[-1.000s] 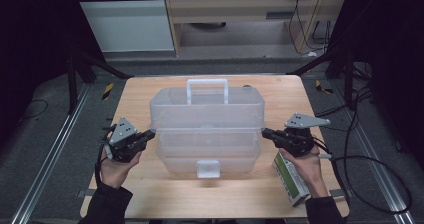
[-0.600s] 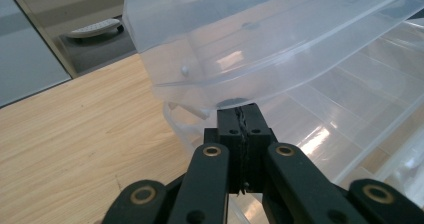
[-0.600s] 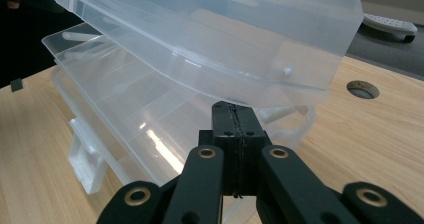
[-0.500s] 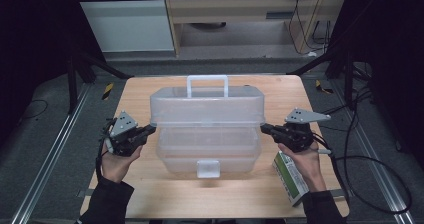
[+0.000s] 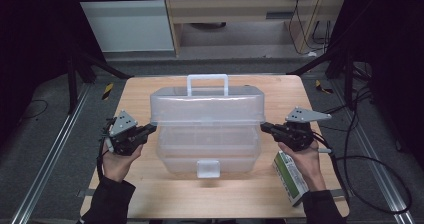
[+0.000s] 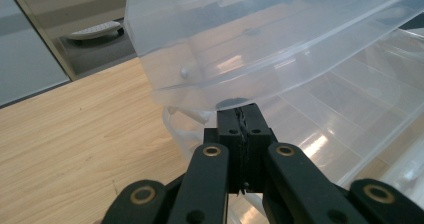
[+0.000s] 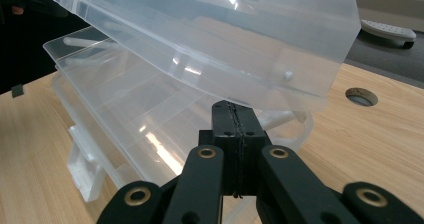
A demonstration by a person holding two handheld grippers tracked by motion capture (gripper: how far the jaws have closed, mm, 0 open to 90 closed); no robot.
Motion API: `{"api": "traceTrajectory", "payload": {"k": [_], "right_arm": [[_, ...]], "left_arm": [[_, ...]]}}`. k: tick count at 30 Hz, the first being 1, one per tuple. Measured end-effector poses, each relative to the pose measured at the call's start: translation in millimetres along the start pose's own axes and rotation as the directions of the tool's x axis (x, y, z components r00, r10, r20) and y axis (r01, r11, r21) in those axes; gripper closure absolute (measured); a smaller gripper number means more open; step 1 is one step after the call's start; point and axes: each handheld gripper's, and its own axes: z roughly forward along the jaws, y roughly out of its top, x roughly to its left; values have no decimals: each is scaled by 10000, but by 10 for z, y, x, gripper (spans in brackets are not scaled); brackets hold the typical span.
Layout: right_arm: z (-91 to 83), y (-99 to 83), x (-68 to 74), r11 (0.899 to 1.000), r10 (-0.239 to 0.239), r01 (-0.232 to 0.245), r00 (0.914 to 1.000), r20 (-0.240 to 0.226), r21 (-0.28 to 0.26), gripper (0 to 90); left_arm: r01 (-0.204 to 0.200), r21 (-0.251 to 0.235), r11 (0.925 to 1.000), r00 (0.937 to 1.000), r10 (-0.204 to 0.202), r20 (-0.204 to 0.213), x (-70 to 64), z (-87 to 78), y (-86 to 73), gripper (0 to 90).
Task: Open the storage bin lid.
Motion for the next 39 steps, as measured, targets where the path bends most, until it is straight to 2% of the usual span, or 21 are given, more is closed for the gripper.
{"api": "traceTrajectory", "payload": {"k": [3,6,7,8,11,17,31,36,39], "right_arm": [[9,-7,4,10000,11,-10,10000,-39,54,900],[14,-10,6,9999,-42,42,10000,-23,91,900],[16,-11,12,9999,-30,30,10000,-45,129,900],[17,-13,14,9999,-41,41,10000,-63,135,900],[20,-13,15,9999,-61,62,10000,-75,147,900],[21,-11,15,9998,-63,65,9999,-86,203,900],[21,-13,19,9996,-76,78,9999,-80,264,900],[27,-12,20,9997,-87,89,9999,-89,241,900],[32,-10,24,9997,-93,95,9999,-92,220,900]], "left_arm": [[-52,46,10000,10000,52,-74,-13,-13,-12,876],[-88,209,9997,9993,96,-357,-21,-47,-36,850],[-165,234,9996,9976,180,-675,-17,-71,-56,829],[-162,261,9995,9969,181,-771,-15,-76,-63,814],[-147,275,9995,9968,168,-782,-10,-70,-74,762],[-260,349,9991,9950,292,-959,-15,45,-74,628],[-436,152,9989,9938,449,-1015,12,202,5,615],[-172,76,9998,9935,179,-1125,33,197,9,662],[-158,66,9999,9931,165,-1159,28,193,11,674]]}}
